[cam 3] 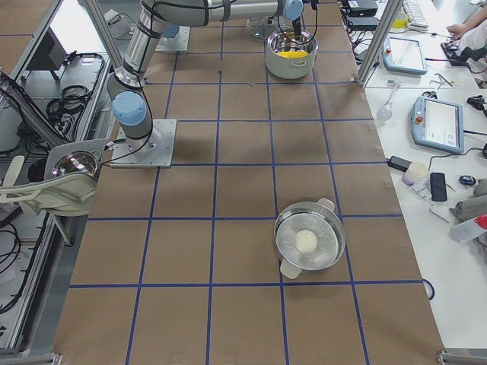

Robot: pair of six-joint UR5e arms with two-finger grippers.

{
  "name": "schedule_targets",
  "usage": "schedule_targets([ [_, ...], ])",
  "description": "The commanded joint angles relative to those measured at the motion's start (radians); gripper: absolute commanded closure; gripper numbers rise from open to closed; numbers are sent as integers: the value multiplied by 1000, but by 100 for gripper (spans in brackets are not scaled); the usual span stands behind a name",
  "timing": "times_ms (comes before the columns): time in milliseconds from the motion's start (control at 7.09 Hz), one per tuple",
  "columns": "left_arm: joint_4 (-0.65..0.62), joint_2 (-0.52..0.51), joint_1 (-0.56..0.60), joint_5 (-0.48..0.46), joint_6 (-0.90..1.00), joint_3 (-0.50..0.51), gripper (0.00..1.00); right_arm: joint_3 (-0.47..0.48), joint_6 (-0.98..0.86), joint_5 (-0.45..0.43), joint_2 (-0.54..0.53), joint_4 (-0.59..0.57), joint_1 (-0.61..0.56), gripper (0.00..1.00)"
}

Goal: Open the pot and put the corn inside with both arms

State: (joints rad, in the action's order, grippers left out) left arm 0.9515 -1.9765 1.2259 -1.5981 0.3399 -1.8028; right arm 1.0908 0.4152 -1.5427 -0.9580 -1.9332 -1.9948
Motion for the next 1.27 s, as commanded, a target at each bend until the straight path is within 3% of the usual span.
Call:
schedule_targets([
  [0, -7, 2, 0, -5, 5, 6, 0, 26, -15, -2, -121, 193, 65, 0],
  [282, 73, 65, 17, -9, -2, 38, 0, 56, -35, 4, -224, 363, 157, 0],
  [846, 542, 200, 157, -11, -166, 314, 0, 225, -309, 0, -470, 549, 344, 0],
  [1128, 582, 272, 266, -57, -213, 371, 0, 315, -364, -2, -527, 594, 366, 0],
])
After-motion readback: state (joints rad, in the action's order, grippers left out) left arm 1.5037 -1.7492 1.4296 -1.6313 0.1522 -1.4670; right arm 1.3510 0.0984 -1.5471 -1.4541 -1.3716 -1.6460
